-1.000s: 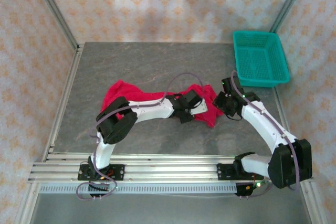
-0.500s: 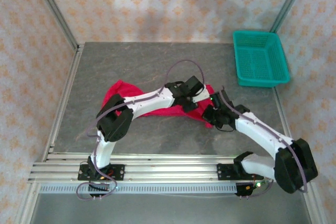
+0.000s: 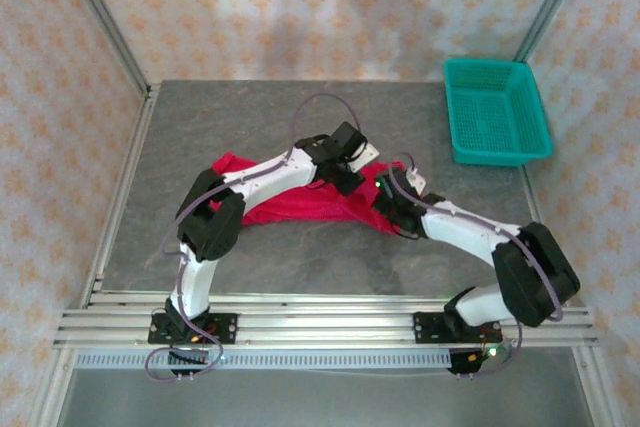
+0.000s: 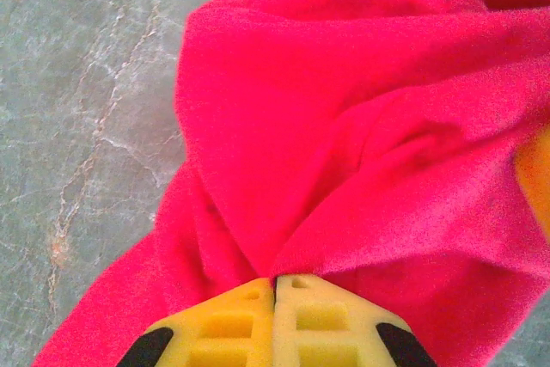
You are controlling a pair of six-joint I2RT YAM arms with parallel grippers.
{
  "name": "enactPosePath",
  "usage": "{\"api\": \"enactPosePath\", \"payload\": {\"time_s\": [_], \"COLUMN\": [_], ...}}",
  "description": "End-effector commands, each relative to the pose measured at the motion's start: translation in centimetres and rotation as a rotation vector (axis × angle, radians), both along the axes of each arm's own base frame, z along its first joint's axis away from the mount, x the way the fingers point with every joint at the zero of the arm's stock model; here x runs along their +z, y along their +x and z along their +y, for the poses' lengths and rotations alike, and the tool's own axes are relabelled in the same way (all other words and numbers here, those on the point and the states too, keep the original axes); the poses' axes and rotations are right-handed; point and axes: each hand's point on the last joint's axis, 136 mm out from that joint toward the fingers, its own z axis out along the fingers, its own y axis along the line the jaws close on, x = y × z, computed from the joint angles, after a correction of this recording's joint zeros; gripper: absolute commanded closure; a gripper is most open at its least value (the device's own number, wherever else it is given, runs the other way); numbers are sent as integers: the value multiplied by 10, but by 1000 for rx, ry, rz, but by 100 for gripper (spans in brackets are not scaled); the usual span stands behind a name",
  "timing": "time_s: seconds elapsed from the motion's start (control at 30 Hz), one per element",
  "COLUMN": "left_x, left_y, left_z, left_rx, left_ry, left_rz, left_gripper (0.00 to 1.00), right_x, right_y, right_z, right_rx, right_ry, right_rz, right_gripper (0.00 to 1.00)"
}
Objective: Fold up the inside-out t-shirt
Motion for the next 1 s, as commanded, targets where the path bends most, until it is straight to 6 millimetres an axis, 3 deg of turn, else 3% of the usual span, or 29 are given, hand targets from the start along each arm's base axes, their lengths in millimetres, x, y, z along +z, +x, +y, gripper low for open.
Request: {"api": "enactPosePath", "payload": {"time_s": [0.0, 0.07, 0.13, 0.27, 0.4, 0.5, 0.67, 0.87, 0.9, 0.97], "left_x": [29, 30, 29, 20, 17, 17, 15, 12, 12, 11], "left_y": [8, 9, 9, 10, 12, 15, 16, 12, 12, 10], "left_z": [-5, -6, -7, -6, -3, 0, 1, 1, 1, 3], "left_rx": [62, 66, 64, 71, 91, 111, 127, 124, 124, 122], "left_ry": [-119, -130, -129, -126, -151, -194, -226, -229, -228, -219], "left_rz": [-10, -10, -4, 21, 49, 73, 98, 117, 118, 121], "left_gripper": [100, 100, 100, 100, 100, 100, 100, 100, 100, 100], "right_x": [21, 28, 37, 45, 34, 18, 0, -16, -17, -15], "right_y": [28, 33, 33, 11, -20, -35, -33, -9, -6, -3], "right_z": [-44, -47, -32, -16, 20, 29, 43, 48, 45, 36], "right_rx": [-153, -147, -57, 54, 219, 255, 286, 245, 229, 191], "right_ry": [-173, -183, -142, -106, 16, 23, 15, -58, -79, -136], "right_rz": [-78, -69, -71, -32, -7, 8, 1, 16, 18, 42], "right_gripper": [88, 88, 82, 69, 43, 38, 36, 32, 36, 62]}}
